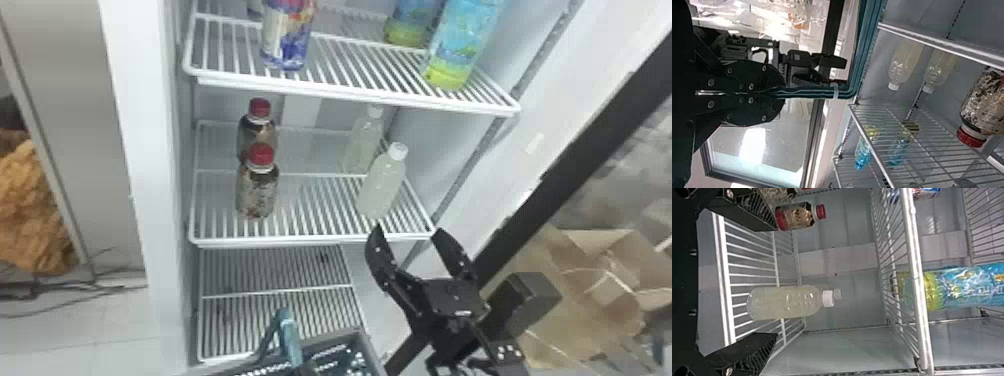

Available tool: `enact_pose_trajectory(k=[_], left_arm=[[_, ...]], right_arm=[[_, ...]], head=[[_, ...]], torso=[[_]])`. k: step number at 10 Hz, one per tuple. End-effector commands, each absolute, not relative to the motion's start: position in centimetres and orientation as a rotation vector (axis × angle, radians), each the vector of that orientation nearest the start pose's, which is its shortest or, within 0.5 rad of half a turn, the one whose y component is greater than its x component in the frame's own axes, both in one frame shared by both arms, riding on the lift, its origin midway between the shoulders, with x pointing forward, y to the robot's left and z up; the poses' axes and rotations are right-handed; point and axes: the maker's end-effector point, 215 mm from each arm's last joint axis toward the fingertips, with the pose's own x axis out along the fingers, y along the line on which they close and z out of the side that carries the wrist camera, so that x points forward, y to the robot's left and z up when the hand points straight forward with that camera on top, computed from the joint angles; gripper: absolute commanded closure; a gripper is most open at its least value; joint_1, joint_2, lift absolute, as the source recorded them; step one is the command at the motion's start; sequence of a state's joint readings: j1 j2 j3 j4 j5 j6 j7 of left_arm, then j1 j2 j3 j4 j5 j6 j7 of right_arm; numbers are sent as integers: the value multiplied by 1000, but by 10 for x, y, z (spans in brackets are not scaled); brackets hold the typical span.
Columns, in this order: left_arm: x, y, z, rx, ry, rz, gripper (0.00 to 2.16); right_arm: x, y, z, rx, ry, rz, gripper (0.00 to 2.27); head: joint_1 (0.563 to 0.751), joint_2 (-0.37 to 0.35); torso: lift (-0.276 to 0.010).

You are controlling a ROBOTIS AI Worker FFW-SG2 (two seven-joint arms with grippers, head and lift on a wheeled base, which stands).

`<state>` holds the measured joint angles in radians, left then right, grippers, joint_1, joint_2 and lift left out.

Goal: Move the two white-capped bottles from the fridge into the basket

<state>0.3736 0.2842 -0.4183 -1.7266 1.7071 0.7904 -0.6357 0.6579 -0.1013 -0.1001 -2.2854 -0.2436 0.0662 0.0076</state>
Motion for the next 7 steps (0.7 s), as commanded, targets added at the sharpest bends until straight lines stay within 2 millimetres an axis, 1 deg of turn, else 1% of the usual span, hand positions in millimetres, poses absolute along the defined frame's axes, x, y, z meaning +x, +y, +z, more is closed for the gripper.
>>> enact_pose_trajectory(k=[1,2,5,7], left_arm=[[247,-62,-324,-1835,748,-1154,1119],[247,-62,-324,-1835,750,-1156,1119],[247,-62,-324,-1837,749,-1156,1119],[248,-62,-324,-1837,747,-1154,1119]], right_arm=[[419,-274,-291,88,1,-5,67],[426,-279,-297,71,5,-14,67],[443,-286,-302,31,0,-27,67],[456,-300,-311,-5,8,-51,67]], head=[[695,-350],[695,-350],[695,-350],[695,-350]], torso=[[-260],[-260],[-260],[-260]])
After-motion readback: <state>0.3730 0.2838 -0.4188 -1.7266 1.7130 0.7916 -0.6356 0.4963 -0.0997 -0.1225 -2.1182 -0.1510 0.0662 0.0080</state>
